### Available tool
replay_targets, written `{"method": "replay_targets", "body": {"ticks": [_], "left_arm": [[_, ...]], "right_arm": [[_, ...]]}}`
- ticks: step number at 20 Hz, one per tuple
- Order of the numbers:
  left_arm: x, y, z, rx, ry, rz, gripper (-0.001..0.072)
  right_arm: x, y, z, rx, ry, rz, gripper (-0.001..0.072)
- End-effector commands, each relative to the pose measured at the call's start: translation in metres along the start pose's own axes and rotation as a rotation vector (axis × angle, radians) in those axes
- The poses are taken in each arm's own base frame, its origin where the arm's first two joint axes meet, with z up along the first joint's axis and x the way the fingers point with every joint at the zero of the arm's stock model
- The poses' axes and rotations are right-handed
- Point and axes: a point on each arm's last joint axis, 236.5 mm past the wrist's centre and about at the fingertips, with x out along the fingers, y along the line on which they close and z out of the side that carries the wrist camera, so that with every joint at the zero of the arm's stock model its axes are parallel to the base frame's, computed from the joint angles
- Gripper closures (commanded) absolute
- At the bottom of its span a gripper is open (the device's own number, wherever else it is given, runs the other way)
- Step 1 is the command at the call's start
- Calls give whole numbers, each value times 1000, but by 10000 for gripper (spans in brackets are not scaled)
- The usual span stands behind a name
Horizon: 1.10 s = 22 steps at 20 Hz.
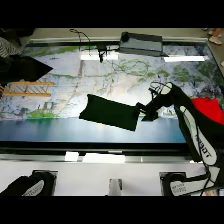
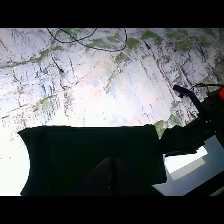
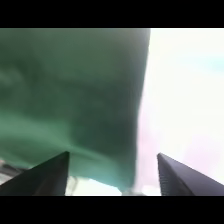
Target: Fold the shirts.
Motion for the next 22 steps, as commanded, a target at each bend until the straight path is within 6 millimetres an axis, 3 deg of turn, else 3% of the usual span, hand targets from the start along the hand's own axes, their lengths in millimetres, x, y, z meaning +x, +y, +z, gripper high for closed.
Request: {"method": "replay_targets", "body": {"ticks": [1, 2, 3, 4, 5, 7, 9, 12, 14, 19, 22], "left_arm": [[0, -1, 0, -30, 0, -4, 672], [0, -1, 0, -32, 0, -4, 671], [0, -1, 0, -32, 1, -4, 672], [0, -1, 0, -31, 1, -4, 671], [0, -1, 0, -32, 1, -4, 671], [0, -1, 0, -31, 0, -3, 671], [2, 0, -1, -33, 4, -3, 672], [7, 3, -2, -40, 16, -2, 671], [11, 6, -3, -41, 24, -1, 671], [14, 5, -4, -48, 30, -10, 671], [16, -4, -6, -37, 37, -29, 671]], "right_arm": [[24, 11, 14, 69, -74, 80, 192], [30, 17, 14, 84, -69, 99, 214], [36, 27, 13, 100, -62, 130, 291], [40, 36, 12, 112, -54, 161, 427], [40, 44, 13, 113, -54, 192, 700], [21, 58, 22, 67, -82, 246, 689], [-28, 62, 46, 23, -163, 288, 691], [-132, 45, 71, -13, -306, 308, 691], [-192, 16, 68, -23, -384, 251, 691], [-338, -80, 48, 122, -714, 82, 691], [-399, -131, 27, 262, -870, 47, 691]]}}
